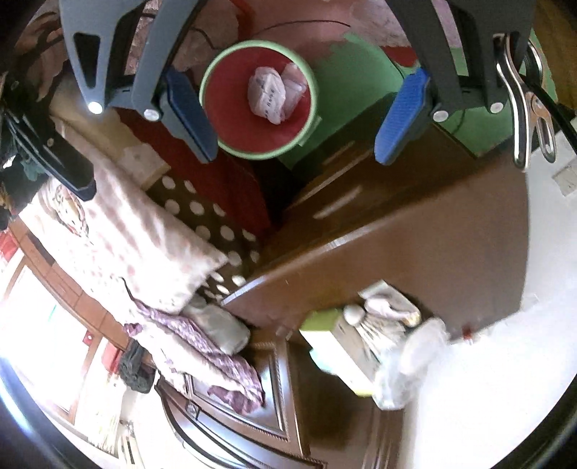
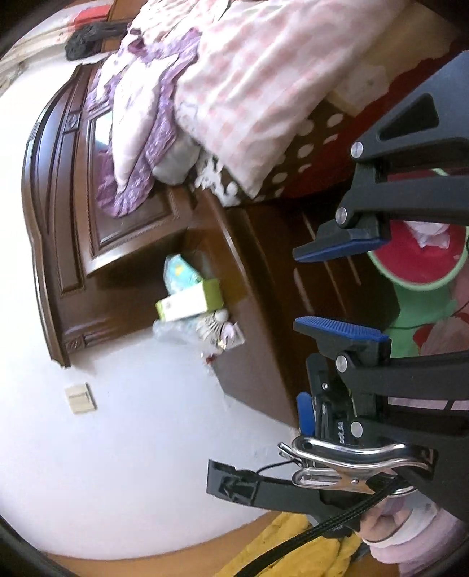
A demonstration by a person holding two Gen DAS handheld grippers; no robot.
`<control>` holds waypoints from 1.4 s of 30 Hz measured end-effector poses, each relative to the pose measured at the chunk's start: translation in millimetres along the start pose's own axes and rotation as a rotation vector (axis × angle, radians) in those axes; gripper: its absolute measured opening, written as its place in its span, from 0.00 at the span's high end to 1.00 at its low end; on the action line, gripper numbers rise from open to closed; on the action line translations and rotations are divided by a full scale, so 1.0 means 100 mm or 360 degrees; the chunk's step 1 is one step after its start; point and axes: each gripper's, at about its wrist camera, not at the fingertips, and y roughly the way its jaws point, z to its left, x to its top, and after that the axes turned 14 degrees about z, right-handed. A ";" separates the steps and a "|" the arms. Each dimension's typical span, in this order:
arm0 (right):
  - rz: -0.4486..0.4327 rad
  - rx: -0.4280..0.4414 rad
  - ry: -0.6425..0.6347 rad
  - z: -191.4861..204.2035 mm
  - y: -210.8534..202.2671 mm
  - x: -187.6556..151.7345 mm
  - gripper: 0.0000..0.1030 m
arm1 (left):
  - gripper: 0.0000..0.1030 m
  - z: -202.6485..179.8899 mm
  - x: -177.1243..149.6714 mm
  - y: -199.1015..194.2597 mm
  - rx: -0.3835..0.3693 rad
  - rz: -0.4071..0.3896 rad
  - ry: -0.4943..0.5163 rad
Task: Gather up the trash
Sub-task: 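Raise both tools from the bucket back to the nightstand, then move the left tool to the pink tape roll while the right tool approaches the shuttlecock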
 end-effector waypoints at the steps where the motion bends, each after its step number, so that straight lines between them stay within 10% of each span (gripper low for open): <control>1: -0.0007 0.0013 -0.0012 0.04 0.00 0.05 0.68 | 0.11 0.02 0.03 -0.03 0.0011 -0.0014 0.0002; 18: 0.0061 0.0143 -0.0141 0.44 0.51 0.70 0.68 | 0.17 0.68 0.79 -0.09 0.0133 -0.0079 -0.0150; 42: 0.0170 0.0212 -0.0119 0.23 1.27 0.94 0.68 | 0.43 0.76 1.63 0.90 0.0430 0.0075 -0.0111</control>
